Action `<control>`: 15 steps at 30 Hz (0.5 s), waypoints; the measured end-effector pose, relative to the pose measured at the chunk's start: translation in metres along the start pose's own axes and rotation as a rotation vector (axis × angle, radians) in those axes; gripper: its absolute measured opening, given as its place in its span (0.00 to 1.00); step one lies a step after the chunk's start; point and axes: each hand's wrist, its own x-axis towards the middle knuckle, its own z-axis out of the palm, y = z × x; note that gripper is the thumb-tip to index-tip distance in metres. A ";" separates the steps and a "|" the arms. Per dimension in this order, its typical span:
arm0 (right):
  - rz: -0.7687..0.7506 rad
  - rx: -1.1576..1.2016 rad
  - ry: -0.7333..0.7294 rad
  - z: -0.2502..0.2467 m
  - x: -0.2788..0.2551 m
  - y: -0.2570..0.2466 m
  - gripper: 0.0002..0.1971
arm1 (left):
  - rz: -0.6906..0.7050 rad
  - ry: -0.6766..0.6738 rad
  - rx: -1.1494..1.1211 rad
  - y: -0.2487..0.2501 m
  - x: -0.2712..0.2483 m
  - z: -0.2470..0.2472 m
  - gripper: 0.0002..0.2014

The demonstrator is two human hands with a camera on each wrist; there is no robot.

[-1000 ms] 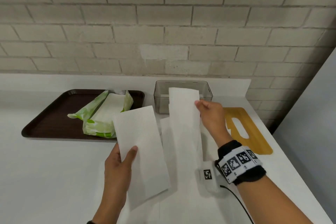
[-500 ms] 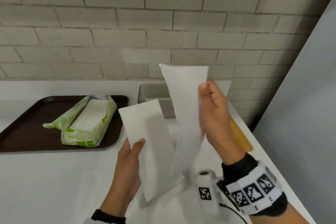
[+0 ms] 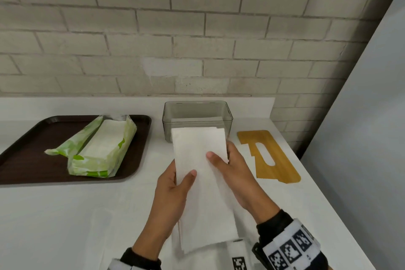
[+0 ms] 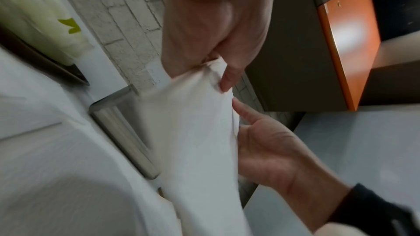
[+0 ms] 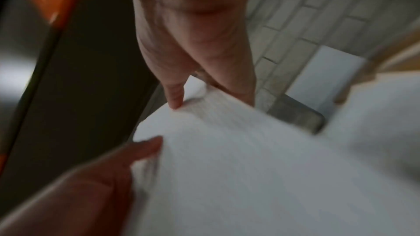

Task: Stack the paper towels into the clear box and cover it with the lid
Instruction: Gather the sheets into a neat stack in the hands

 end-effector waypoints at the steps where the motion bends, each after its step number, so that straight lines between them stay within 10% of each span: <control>1: 0.001 0.071 -0.021 -0.002 -0.003 -0.001 0.14 | 0.038 0.015 0.026 0.001 0.001 0.001 0.14; 7: -0.254 0.078 0.154 -0.002 -0.009 -0.001 0.15 | 0.162 0.096 0.067 0.003 0.012 0.014 0.18; 15: -0.046 -0.085 0.088 -0.006 -0.006 0.029 0.23 | 0.078 0.160 -0.008 -0.009 0.023 0.026 0.14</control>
